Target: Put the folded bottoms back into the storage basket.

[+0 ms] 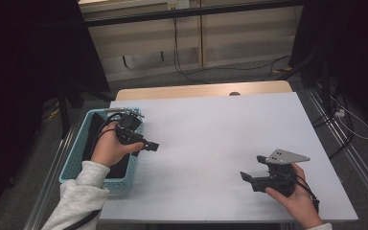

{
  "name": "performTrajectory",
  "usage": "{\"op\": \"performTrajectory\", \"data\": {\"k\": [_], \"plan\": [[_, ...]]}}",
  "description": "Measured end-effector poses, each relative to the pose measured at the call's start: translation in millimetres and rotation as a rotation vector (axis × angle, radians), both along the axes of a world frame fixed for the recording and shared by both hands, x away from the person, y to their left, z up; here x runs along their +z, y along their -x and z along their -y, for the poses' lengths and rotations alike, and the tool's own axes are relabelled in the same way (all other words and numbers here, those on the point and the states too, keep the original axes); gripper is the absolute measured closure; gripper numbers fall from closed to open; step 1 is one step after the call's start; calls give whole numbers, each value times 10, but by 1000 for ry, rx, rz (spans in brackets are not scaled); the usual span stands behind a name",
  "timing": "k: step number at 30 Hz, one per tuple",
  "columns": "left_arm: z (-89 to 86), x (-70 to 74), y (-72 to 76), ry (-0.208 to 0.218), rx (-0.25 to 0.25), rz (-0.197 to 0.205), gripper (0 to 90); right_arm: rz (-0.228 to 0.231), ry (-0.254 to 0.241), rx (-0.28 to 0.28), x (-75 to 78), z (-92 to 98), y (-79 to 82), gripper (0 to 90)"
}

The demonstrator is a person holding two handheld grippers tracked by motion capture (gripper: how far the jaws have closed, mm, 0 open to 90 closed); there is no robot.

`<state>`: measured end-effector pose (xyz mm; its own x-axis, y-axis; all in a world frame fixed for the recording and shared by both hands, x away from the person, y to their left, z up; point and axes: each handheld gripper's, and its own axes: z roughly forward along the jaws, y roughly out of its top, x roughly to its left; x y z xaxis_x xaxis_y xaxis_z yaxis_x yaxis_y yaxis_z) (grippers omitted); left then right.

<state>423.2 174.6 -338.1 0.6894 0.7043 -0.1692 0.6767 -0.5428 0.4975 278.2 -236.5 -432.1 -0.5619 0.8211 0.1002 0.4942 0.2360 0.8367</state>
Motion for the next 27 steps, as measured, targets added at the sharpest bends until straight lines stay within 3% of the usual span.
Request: {"op": "performTrajectory", "data": {"k": [13, 27], "plan": [[272, -191, 162, 33, -83, -13, 173, -8, 8, -3, -13, 70, 32, 154], [303, -548, 334, 77, -118, -43, 147, -16, 13, 0, -23, 66, 36, 150]]}}
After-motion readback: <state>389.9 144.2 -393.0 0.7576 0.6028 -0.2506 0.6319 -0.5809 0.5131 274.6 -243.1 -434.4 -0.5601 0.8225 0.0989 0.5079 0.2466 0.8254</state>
